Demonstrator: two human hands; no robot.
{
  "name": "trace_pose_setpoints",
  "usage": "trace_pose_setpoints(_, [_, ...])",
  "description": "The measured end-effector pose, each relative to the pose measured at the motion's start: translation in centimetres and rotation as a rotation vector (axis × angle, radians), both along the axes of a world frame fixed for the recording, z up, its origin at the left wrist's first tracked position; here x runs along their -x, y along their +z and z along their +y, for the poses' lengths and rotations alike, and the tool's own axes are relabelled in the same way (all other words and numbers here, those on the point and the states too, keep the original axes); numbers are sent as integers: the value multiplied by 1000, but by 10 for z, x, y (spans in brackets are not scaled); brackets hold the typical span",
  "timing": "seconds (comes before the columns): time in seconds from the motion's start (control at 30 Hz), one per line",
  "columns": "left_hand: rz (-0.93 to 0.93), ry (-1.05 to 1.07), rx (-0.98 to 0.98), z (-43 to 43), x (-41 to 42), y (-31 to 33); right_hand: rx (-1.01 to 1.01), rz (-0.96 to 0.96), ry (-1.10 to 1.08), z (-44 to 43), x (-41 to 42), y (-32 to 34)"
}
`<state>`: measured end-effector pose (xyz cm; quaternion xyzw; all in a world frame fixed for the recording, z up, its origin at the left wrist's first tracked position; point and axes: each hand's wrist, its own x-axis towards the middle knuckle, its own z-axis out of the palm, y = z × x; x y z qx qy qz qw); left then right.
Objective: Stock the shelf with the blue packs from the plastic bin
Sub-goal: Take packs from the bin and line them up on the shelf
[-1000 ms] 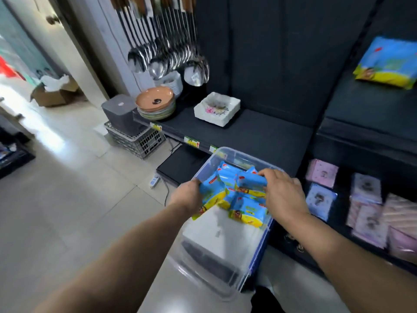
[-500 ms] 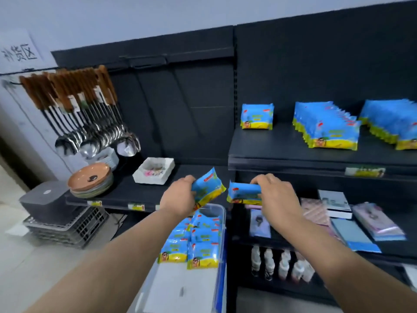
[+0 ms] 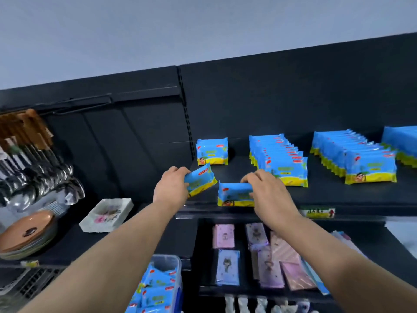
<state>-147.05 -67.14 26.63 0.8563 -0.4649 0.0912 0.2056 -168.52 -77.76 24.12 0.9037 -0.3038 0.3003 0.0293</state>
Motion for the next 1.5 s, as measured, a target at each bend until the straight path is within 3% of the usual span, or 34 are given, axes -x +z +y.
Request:
trace_pose_setpoints(0.3, [-22, 13, -123, -73, -15, 1, -25, 75, 133, -54, -26, 18])
trace_pose_setpoints(0.73, [-12, -146, -191, -186, -89, 7, -117, 121, 55, -109, -106, 3])
trace_pose_setpoints(1.07, [-86, -212, -52, -214, -130, -6, -152, 130, 24, -130, -149, -5])
trace_pose_setpoints(1.27, [87, -113, 245, -202, -145, -10, -119, 148, 6, -140, -178, -4])
trace_pose_setpoints(1.5, [123, -23, 125, -163, -172, -32, -9, 102, -165, -146, -216, -15])
